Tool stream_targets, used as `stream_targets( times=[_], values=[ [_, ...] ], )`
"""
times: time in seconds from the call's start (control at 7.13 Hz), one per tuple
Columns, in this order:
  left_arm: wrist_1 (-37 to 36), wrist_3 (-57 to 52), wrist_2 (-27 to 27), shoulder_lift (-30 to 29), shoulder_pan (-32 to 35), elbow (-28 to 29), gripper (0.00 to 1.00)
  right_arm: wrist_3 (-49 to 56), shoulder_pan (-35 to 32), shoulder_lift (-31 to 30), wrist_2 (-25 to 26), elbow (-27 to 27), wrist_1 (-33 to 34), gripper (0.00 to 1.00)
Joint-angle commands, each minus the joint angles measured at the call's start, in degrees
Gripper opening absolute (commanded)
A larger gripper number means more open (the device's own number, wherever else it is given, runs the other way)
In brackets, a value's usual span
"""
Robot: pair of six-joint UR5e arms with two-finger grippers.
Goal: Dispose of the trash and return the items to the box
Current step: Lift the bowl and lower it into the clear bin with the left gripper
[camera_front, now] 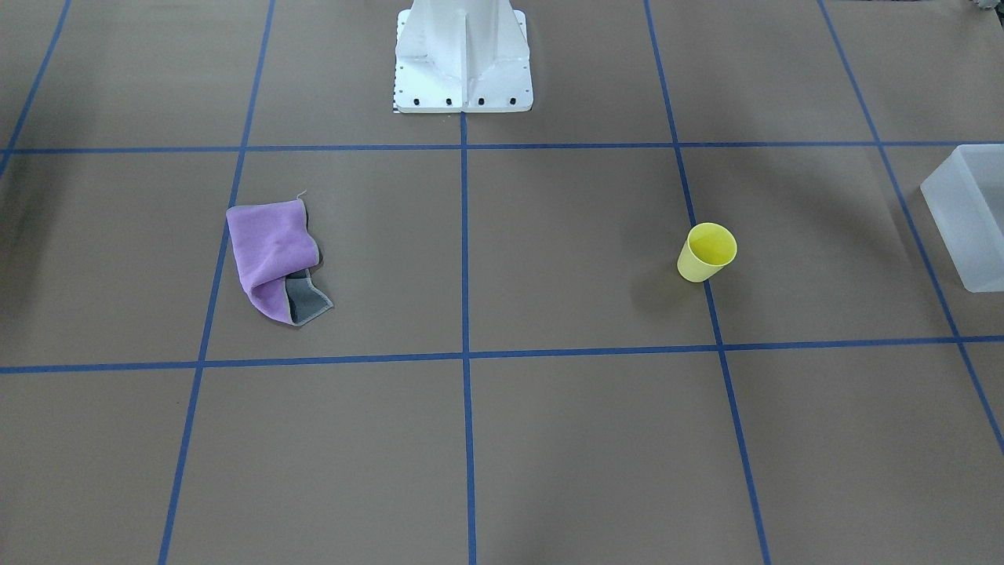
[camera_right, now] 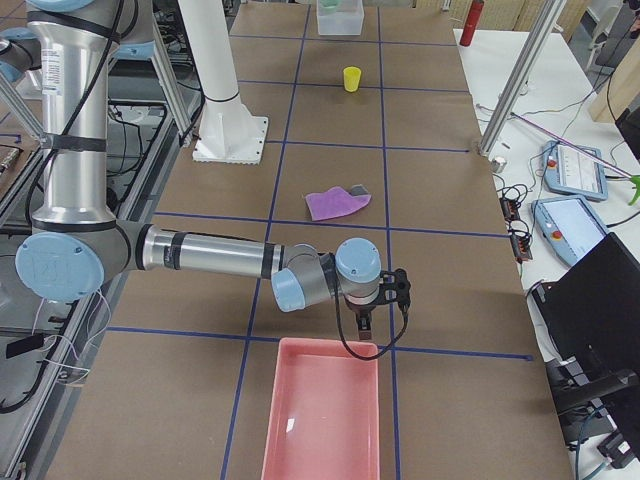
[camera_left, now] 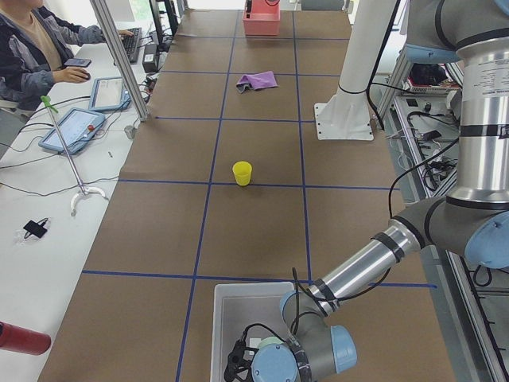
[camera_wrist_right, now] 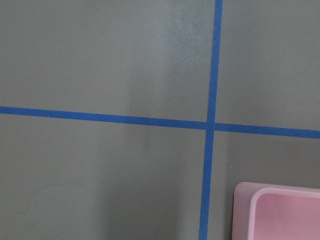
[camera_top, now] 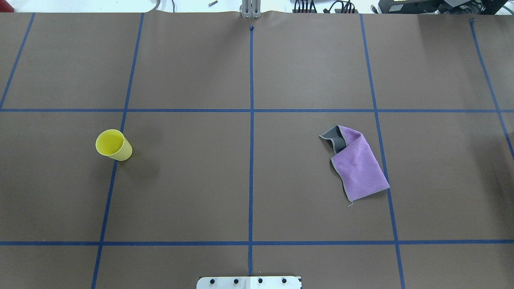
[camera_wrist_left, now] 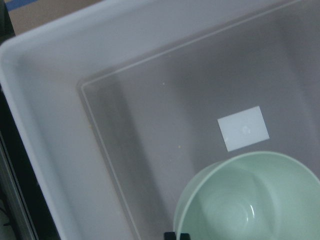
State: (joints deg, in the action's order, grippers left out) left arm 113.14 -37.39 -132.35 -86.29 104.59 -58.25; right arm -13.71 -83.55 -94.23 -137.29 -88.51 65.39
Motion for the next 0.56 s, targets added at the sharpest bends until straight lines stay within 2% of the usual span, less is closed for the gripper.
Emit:
stream_targets(
  times=[0.0, 0.14, 0.28, 0.42],
  values=[
    [0.1, 3.7, -0.2, -1.8, -0.1, 0.2, 0.0, 0.0, 0.6, 0.1, 0.1, 0.0, 0.0, 1.0],
    [0.1, 4.1, -0.2, -3.6, -0.2, 1.7, 0.0, 0.0, 0.8, 0.2, 0.3, 0.0, 0.1, 1.0],
    [0.1, 4.3, -0.2, -4.2, -0.2, 2.4, 0.2, 0.0, 0.9, 0.2, 0.1, 0.0, 0.1, 1.0],
    [0.1, 4.3, -0.2, -4.8, -0.3, 2.4, 0.56, 0.0, 0.9, 0.4, 0.3, 0.0, 0.1, 1.0]
  ],
)
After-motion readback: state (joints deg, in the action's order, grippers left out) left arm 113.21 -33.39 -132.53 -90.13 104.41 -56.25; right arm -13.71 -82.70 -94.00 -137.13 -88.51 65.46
